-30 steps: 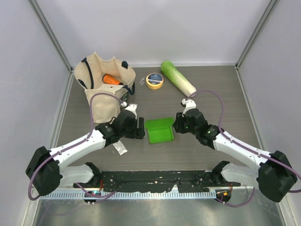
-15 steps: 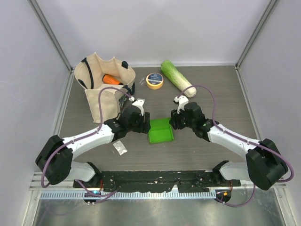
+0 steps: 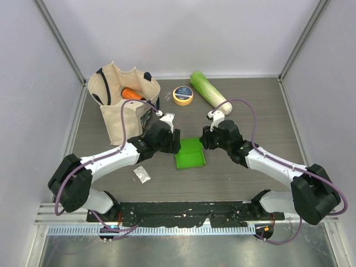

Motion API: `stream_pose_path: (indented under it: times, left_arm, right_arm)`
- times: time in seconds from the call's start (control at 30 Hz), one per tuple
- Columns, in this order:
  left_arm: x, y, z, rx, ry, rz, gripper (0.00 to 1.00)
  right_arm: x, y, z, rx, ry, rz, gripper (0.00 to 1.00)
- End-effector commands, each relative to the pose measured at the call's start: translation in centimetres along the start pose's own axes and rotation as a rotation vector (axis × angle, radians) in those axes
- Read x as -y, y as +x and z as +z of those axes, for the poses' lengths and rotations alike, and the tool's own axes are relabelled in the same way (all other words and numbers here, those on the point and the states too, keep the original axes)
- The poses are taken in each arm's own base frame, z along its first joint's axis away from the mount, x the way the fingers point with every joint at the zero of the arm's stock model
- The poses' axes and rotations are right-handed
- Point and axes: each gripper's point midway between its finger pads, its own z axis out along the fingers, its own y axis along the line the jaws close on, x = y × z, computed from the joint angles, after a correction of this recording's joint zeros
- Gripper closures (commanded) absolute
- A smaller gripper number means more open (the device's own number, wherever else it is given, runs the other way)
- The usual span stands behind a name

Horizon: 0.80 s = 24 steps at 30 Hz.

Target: Fold the paper box

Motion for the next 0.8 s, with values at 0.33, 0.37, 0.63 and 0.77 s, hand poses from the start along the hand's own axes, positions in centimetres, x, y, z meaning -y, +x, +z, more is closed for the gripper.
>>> stream_pose_path:
  times: [0.33,0.37,0.63,0.77]
  left_arm:
    - [-7.2,1.8,-11.8,0.01,-0.367,-0.288,0.05]
    - [-7.6,2.4,-12.5,-0.004,-0.395,-0.328,0.02]
    - [-11.6,10.4,-15.4,-0.288,-0.882,-0.621,0.0]
    - [-10.6,11.3,-12.5,-0.358,-0.9,-0.67,0.0]
  right_arm:
    - [2.5,-2.0,-6.2,0.052,0.233,0.247,0.49]
    - [2.4,-2.6,-6.9,0.073,0.23,0.256,0.49]
    - [1.3,-3.0,-9.9,0.097,0.173,0.278,0.49]
    - [1.0,-3.0,-10.9,0.106,0.16,0.285,0.49]
